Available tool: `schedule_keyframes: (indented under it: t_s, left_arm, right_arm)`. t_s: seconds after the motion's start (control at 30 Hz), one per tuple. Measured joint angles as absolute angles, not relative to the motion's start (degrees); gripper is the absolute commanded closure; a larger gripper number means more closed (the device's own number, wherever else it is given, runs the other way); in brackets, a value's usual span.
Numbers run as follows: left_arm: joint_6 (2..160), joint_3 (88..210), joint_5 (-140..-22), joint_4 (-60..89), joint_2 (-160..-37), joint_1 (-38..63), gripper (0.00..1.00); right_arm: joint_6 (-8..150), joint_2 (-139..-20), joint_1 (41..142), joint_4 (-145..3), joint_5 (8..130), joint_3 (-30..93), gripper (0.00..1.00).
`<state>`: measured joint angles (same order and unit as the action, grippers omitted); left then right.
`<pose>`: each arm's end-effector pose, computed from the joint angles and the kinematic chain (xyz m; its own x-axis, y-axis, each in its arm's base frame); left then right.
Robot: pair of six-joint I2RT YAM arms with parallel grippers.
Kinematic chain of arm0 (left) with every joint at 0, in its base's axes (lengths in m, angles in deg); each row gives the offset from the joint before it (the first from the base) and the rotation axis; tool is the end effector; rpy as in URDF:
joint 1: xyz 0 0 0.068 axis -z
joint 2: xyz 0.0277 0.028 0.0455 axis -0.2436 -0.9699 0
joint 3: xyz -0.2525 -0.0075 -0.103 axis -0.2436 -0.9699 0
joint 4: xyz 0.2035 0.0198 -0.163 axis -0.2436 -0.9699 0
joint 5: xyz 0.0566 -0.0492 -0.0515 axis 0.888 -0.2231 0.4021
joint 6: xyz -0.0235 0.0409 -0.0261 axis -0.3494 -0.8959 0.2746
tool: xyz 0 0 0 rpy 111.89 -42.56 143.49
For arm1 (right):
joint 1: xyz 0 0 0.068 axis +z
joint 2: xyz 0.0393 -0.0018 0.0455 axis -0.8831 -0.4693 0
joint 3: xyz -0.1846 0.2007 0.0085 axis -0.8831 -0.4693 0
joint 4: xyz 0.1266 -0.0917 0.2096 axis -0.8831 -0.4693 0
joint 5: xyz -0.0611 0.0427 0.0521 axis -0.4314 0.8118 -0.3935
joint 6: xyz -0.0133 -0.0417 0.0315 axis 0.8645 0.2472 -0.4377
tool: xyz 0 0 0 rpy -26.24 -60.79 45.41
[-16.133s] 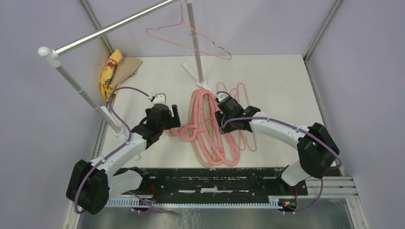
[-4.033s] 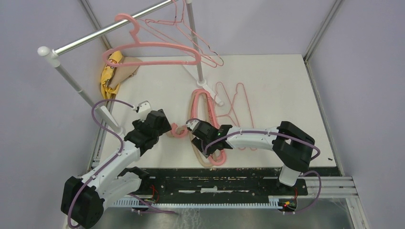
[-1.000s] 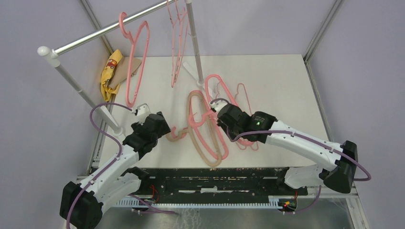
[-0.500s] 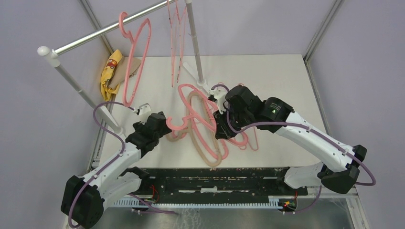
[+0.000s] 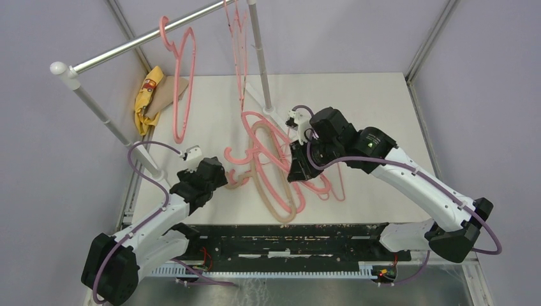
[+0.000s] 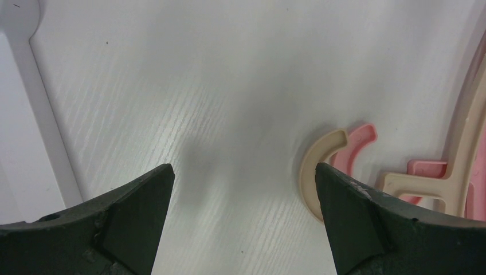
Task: Organize the hangers
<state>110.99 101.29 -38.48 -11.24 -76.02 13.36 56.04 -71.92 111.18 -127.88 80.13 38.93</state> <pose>0.1587 -0.0601 0.1774 -0.5766 -0.3198 -0.7519 -0.4074 0.9102 -0.0747 0.1554 0.1970 0.3866 -0.7683 -0.3486 -0.5367 -0.6153 0.6333 0.4694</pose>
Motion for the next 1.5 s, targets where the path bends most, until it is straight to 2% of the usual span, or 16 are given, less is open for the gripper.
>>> schedule_keyframes:
  t_s: [0.23,0.53,0.9,1.2,1.5]
  left_arm:
    - [111.0,101.3,-38.4,-11.1,-76.5,13.4,0.0]
    - [111.0,101.3,-38.4,-11.2,-75.9,13.4,0.0]
    - [111.0,101.3,-38.4,-11.3,-74.3,13.4,0.0]
    - [111.0,101.3,-38.4,-11.6,-73.0,13.4,0.0]
    - [111.0,101.3,-38.4,-11.7,-72.3,13.4,0.0]
  right_arm:
    - [48.3,-72.0,111.1,-117.2,88.3,38.1,0.99]
    - [38.2,-72.2,111.0,-103.9,91.2,36.9,0.99]
    - [26.7,-73.3,111.0,-88.4,89.3,36.8,0.99]
    - [16.2,-79.5,110.7,-76.0,87.4,38.8,0.99]
    - [10.3,-81.9,110.6,-69.5,86.7,39.9,0.99]
